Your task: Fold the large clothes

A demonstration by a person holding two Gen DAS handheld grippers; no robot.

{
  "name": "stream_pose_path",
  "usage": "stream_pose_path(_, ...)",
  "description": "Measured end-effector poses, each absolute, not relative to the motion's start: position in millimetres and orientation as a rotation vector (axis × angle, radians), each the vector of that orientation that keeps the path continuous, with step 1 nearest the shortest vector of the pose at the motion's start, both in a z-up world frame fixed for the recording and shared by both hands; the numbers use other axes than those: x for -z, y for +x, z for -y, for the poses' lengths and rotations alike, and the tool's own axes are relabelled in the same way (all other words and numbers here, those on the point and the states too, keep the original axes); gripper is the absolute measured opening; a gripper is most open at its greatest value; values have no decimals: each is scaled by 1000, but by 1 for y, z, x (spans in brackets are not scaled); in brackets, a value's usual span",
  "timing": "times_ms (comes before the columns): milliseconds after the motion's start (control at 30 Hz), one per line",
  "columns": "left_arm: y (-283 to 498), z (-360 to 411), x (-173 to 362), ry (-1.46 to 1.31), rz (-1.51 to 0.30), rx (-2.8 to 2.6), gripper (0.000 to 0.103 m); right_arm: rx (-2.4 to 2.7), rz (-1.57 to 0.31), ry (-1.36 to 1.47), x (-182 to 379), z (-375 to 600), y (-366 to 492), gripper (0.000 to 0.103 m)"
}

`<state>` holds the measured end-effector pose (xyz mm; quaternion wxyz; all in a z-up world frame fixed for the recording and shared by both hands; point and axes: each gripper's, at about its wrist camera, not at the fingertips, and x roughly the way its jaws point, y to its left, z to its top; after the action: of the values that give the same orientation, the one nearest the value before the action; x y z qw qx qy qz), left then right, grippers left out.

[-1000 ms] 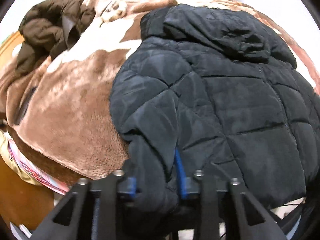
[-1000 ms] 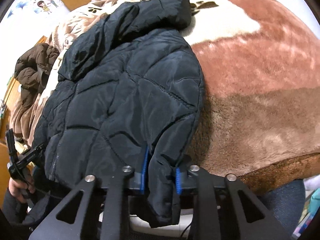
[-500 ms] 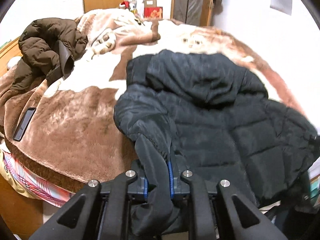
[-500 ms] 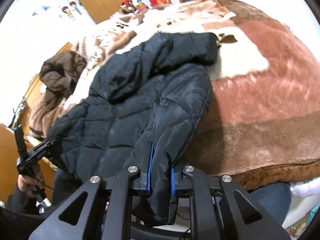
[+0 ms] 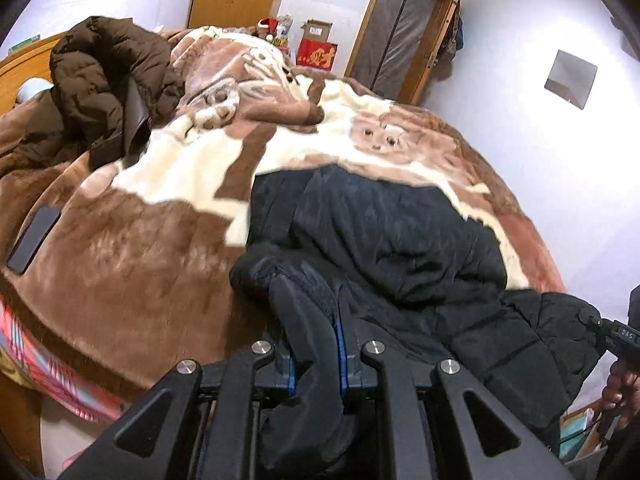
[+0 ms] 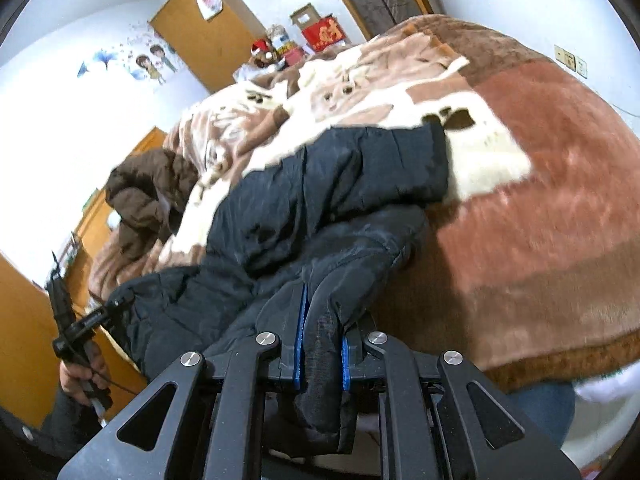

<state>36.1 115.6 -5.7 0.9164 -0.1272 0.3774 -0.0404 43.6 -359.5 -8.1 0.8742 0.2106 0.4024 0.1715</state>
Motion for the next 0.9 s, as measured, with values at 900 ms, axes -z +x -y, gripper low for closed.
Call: stream_pose_path(900, 326, -104, 89, -151, -954, -57, 18, -203, -1066, 477, 89, 370, 332, 15)
